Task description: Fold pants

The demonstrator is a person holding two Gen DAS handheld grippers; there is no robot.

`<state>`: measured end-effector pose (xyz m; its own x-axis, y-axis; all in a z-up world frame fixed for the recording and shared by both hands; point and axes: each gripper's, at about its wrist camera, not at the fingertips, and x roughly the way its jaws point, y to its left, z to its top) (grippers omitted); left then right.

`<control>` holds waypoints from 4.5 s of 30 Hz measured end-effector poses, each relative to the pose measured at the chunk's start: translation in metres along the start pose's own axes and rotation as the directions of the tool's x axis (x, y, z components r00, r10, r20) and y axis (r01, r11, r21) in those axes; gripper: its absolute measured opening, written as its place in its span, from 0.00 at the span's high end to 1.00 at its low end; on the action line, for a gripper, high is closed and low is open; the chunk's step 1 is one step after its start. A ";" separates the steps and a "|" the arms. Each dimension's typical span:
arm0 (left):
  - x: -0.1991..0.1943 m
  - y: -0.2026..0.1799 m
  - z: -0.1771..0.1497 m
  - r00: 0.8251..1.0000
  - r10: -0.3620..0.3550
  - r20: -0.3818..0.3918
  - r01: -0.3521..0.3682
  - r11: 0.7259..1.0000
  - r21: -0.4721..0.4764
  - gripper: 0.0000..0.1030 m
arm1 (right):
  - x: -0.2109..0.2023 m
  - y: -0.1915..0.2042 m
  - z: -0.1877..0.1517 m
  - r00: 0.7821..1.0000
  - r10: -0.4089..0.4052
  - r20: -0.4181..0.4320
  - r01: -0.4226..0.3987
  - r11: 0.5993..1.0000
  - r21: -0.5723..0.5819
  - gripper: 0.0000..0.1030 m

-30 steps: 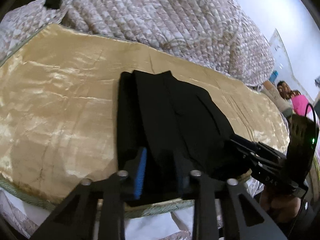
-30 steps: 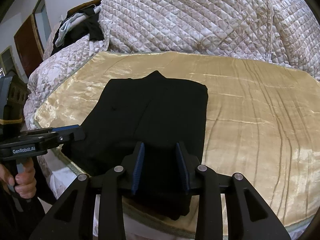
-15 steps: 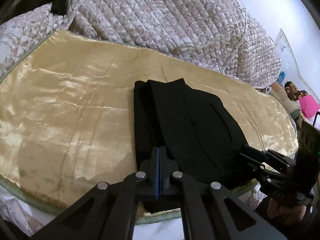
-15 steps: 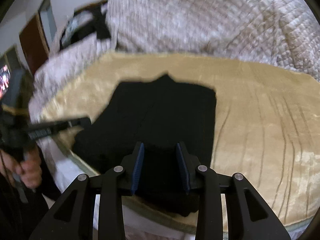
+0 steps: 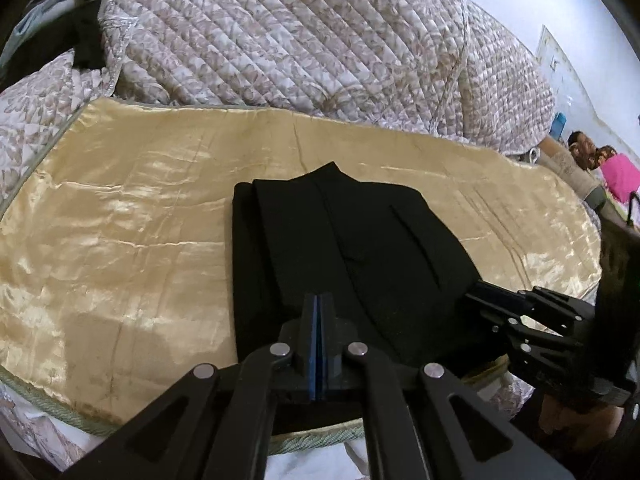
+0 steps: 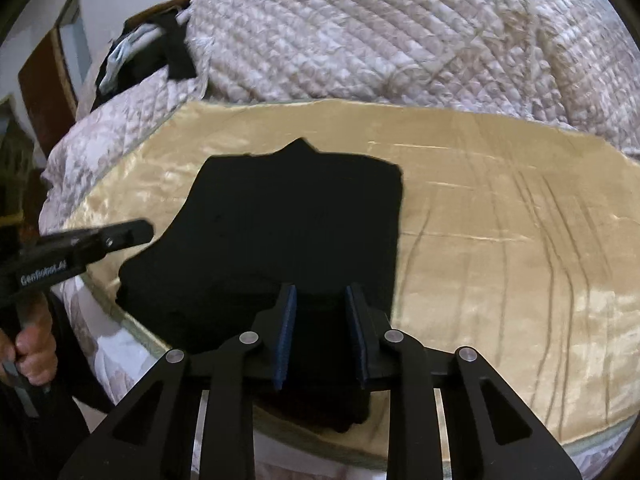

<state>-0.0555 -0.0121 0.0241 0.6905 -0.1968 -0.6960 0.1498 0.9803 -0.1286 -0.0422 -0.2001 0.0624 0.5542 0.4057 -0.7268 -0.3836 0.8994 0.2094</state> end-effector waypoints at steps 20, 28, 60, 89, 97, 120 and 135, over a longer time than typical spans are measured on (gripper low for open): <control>0.014 -0.014 0.023 0.998 0.048 0.046 -0.052 0.995 0.089 0.57 | 0.005 -0.021 0.009 0.998 -0.068 0.008 0.067 0.993 0.097 0.75; 0.023 -0.009 0.030 0.997 0.076 0.029 -0.078 0.993 0.089 0.73 | 0.001 -0.037 0.018 0.997 -0.073 0.018 0.069 0.984 0.164 0.75; 0.052 0.046 0.018 0.983 -0.166 -0.080 0.150 0.974 -0.168 0.49 | 0.045 -0.077 0.017 0.958 0.287 -0.021 -0.246 0.854 0.459 0.57; 0.029 0.037 0.115 0.997 -0.051 0.055 0.052 0.999 -0.008 0.87 | 0.026 -0.053 0.097 0.953 0.292 0.079 -0.300 0.880 0.369 0.85; 0.071 0.074 0.133 0.997 0.017 0.079 -0.014 0.999 -0.039 0.95 | 0.083 -0.065 0.127 0.966 0.259 0.020 -0.251 0.909 0.334 0.84; 0.078 0.018 0.069 1.000 -0.008 -0.026 0.009 0.999 0.048 0.92 | 0.068 -0.036 0.073 0.993 -0.010 -0.116 0.018 0.998 0.062 0.78; 0.061 0.027 0.054 0.997 0.079 0.014 -0.080 0.996 0.037 0.68 | 0.051 -0.020 0.063 0.996 -0.032 -0.086 0.035 0.999 0.030 0.77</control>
<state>0.0289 0.0014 0.0166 0.7103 -0.1190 -0.6938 0.1205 0.9916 -0.0466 0.0401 -0.1869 0.0620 0.5007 0.3609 -0.7868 -0.3413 0.9176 0.2037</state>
